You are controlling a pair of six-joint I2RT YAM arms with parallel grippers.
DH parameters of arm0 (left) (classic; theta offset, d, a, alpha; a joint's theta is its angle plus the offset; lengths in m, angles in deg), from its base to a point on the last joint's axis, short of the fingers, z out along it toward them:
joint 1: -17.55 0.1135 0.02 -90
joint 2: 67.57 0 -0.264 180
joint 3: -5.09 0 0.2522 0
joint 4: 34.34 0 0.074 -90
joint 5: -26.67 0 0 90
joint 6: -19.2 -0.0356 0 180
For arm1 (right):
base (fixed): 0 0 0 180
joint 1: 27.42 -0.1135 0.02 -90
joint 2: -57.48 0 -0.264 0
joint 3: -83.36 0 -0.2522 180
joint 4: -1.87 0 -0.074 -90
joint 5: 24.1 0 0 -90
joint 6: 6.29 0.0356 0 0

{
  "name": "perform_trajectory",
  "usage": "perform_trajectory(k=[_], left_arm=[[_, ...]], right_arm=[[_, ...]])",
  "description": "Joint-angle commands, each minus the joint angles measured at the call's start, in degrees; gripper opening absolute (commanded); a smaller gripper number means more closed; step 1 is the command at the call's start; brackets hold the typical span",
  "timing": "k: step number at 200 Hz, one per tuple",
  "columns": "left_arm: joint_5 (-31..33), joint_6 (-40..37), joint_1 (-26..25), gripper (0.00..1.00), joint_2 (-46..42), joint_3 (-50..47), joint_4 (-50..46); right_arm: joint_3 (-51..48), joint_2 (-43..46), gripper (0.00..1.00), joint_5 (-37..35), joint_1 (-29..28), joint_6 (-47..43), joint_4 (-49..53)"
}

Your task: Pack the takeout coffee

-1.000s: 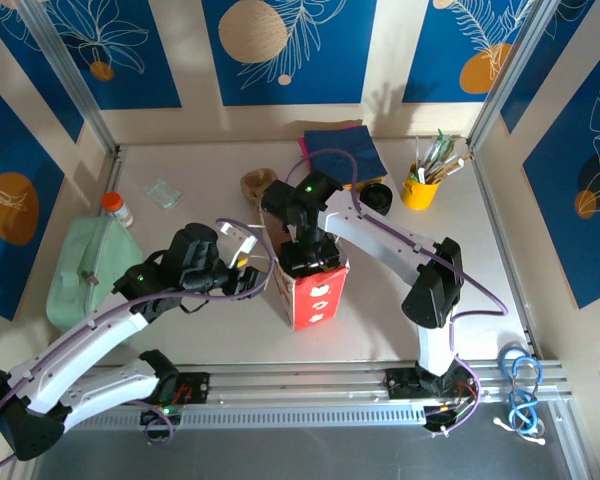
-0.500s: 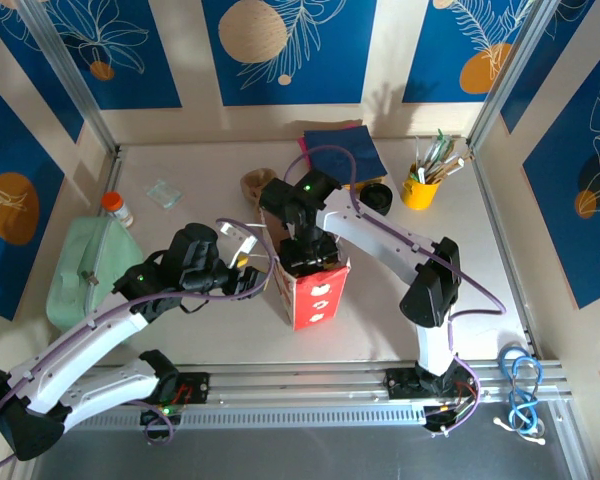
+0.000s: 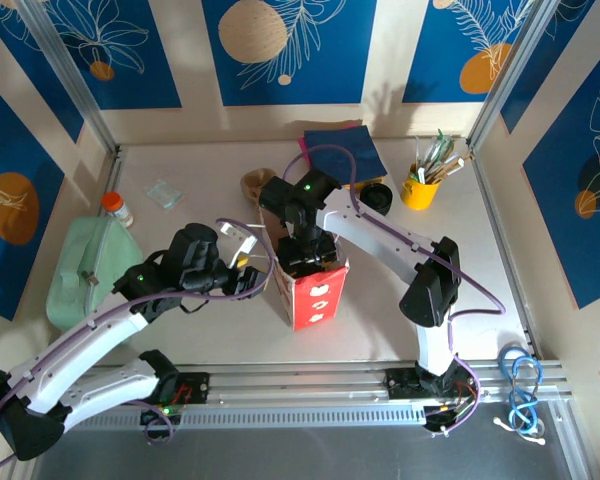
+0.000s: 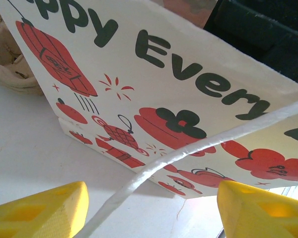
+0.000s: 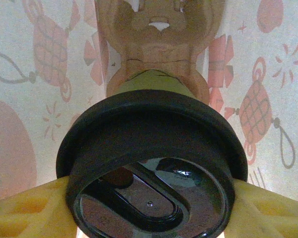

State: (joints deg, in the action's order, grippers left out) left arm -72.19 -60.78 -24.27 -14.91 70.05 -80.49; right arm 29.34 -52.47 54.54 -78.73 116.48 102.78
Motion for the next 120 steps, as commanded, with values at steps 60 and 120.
perform_trajectory(k=[60,120], left_arm=[[0.52,0.11,-0.56,0.69,-0.13,-0.39,-1.02],[0.69,0.09,-0.6,0.69,-0.28,-0.31,-1.24]], right_arm=[[-2.12,-0.2,0.51,1.77,0.25,-0.78,-0.02],[-2.71,-0.34,0.51,2.1,0.47,-0.78,-0.66]])
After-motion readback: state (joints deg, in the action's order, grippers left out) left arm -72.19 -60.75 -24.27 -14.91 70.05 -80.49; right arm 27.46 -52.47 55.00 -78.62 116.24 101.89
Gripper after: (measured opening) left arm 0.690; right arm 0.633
